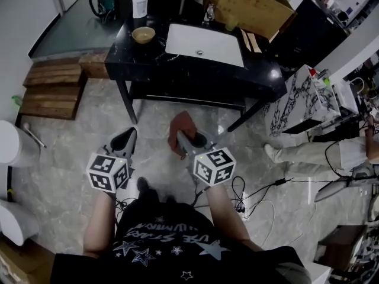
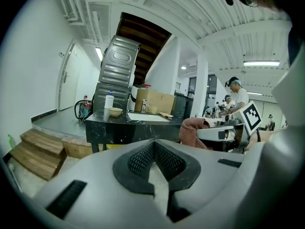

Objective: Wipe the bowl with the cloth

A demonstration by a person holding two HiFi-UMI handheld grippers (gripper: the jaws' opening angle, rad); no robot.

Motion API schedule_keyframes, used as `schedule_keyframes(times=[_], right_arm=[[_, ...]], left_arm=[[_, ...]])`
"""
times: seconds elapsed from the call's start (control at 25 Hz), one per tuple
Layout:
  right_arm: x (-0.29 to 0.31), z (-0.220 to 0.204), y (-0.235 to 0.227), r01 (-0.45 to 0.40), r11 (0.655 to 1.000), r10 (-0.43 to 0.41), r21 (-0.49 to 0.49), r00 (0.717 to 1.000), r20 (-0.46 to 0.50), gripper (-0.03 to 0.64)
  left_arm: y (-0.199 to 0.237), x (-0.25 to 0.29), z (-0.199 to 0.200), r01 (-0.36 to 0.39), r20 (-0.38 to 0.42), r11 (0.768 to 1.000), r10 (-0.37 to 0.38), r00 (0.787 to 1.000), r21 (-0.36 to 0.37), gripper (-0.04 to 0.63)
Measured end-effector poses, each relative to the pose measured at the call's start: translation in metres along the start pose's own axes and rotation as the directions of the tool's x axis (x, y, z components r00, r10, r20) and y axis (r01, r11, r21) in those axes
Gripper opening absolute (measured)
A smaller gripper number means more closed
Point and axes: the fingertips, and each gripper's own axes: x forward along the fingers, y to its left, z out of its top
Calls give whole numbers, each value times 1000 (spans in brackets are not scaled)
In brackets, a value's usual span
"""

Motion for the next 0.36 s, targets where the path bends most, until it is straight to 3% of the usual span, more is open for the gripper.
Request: schedule_keyframes(times=[0.36], right_arm=[[-52,-9,20,-24,999,24,-21,1000,19,69]], left_arm=[[-45,-33,-16,-14,14,1000,14,1000,-1,8]])
